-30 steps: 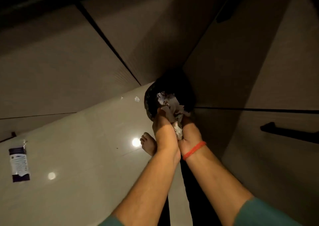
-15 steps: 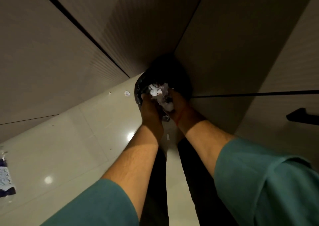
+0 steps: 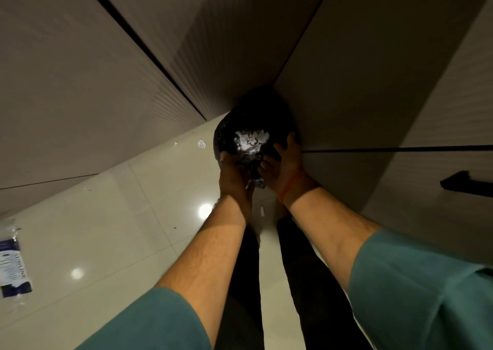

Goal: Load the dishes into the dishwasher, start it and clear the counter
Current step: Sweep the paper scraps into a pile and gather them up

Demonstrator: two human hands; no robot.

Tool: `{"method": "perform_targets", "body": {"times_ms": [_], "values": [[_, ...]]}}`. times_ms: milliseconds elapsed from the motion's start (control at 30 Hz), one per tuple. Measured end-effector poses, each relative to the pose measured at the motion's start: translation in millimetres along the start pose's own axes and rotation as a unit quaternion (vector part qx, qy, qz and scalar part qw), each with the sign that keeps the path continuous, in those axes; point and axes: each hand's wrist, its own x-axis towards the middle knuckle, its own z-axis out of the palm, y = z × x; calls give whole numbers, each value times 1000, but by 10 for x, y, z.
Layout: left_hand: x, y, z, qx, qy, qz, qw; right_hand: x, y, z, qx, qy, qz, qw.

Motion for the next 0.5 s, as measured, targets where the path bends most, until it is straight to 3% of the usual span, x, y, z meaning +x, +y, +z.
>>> {"method": "perform_targets", "body": {"times_ms": [333,500], "values": [[-885,457,239,-18,-35,17,999,-957,-180,232,157,-52,4,986],[-1575,691,366,65,-96,101,988,-1692,-533,397,116,-65,-64,989]]}}
